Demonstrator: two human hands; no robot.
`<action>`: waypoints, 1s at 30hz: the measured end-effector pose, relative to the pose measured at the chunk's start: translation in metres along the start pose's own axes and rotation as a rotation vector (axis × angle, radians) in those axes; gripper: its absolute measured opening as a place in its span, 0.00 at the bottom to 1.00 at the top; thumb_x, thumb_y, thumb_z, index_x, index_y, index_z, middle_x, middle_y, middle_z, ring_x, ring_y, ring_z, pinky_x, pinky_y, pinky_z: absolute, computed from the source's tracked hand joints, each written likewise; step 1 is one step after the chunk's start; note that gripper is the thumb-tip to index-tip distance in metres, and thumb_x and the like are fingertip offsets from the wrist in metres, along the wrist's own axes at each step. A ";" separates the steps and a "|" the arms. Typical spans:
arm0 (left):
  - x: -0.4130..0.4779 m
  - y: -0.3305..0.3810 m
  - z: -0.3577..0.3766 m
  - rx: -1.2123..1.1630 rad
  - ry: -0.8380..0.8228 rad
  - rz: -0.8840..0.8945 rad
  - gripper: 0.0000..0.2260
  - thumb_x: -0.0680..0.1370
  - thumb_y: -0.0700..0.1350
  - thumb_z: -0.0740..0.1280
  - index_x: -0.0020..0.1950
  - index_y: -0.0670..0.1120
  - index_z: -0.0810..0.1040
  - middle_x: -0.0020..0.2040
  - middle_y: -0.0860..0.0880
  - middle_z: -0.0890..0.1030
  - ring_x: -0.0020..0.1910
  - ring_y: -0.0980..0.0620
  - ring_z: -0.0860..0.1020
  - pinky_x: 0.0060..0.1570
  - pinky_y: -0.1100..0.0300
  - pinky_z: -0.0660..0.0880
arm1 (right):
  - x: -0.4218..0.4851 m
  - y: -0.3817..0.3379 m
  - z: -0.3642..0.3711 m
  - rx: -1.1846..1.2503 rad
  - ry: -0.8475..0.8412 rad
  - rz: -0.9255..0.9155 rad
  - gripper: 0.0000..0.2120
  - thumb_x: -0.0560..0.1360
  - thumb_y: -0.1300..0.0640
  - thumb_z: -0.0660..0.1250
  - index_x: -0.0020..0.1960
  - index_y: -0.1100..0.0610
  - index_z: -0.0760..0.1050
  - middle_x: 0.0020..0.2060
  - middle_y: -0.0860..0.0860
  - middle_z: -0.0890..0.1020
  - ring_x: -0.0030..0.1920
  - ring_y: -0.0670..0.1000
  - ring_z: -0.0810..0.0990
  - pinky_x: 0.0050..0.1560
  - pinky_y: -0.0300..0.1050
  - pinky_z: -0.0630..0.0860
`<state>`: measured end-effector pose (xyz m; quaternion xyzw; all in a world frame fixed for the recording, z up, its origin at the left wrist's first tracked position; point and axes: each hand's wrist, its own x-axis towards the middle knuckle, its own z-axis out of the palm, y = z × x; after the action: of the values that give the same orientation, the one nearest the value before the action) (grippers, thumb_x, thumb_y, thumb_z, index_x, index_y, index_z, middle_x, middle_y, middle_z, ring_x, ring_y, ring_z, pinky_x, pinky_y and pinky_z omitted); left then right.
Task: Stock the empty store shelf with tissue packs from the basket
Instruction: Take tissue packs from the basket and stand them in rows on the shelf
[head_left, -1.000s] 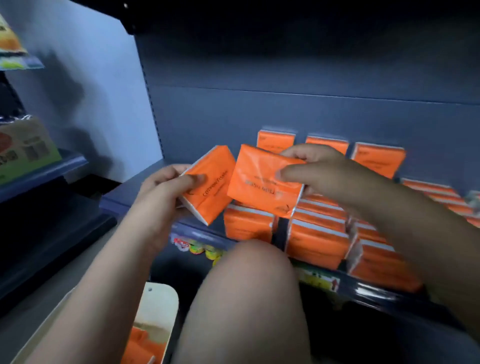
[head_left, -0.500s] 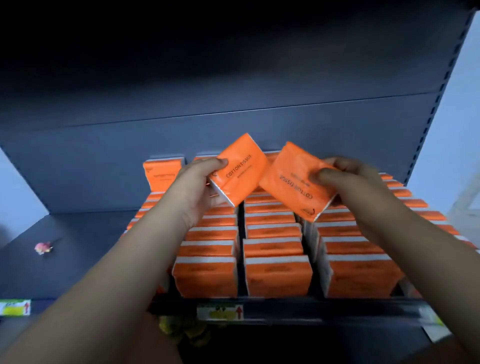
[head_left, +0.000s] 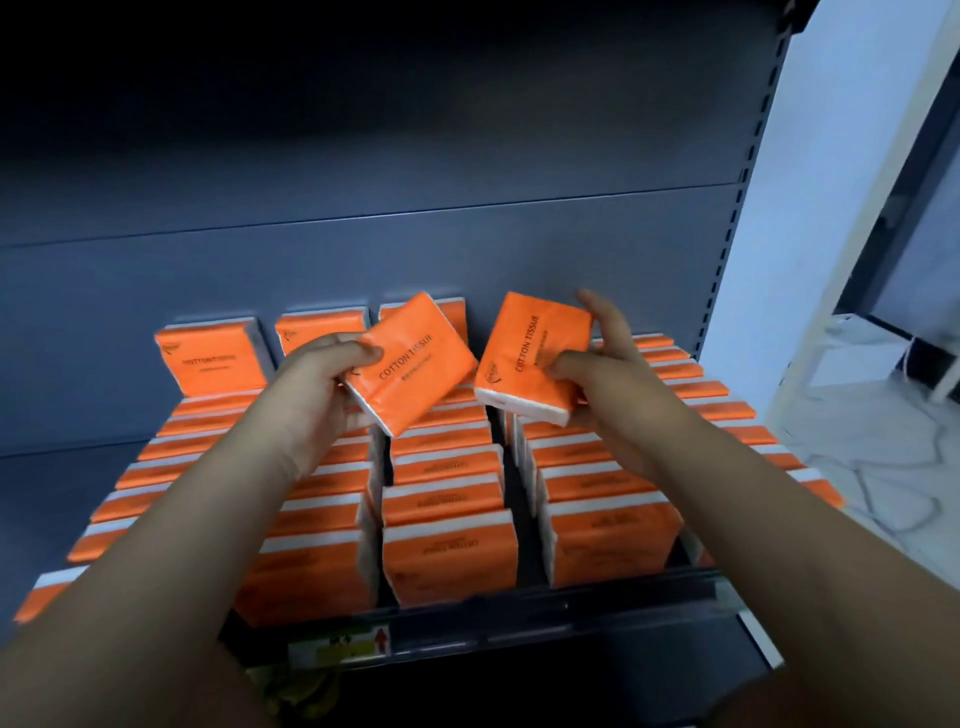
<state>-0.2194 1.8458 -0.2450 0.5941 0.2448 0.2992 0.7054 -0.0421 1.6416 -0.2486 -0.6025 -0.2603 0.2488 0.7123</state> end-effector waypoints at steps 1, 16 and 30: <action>-0.002 -0.002 0.004 0.027 -0.011 0.004 0.06 0.79 0.38 0.66 0.49 0.47 0.80 0.46 0.47 0.83 0.45 0.48 0.84 0.41 0.51 0.82 | -0.001 0.000 -0.001 0.001 0.016 -0.010 0.32 0.76 0.69 0.68 0.70 0.39 0.69 0.56 0.53 0.84 0.56 0.59 0.85 0.55 0.63 0.83; -0.004 -0.018 0.032 -0.066 -0.047 -0.062 0.07 0.79 0.39 0.66 0.55 0.45 0.81 0.55 0.44 0.86 0.51 0.44 0.86 0.48 0.46 0.84 | 0.008 0.005 -0.027 -0.207 -0.009 -0.081 0.25 0.70 0.72 0.74 0.60 0.51 0.75 0.46 0.51 0.83 0.46 0.52 0.85 0.46 0.52 0.84; -0.001 -0.011 0.032 -0.196 -0.074 -0.012 0.08 0.80 0.39 0.63 0.47 0.50 0.80 0.50 0.48 0.85 0.54 0.46 0.83 0.58 0.43 0.79 | 0.031 0.004 -0.051 -0.331 0.165 -0.101 0.19 0.65 0.69 0.80 0.50 0.57 0.78 0.45 0.53 0.88 0.46 0.52 0.88 0.49 0.50 0.86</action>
<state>-0.1957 1.8216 -0.2506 0.5316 0.1914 0.2954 0.7704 0.0150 1.6263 -0.2575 -0.7159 -0.2682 0.1164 0.6340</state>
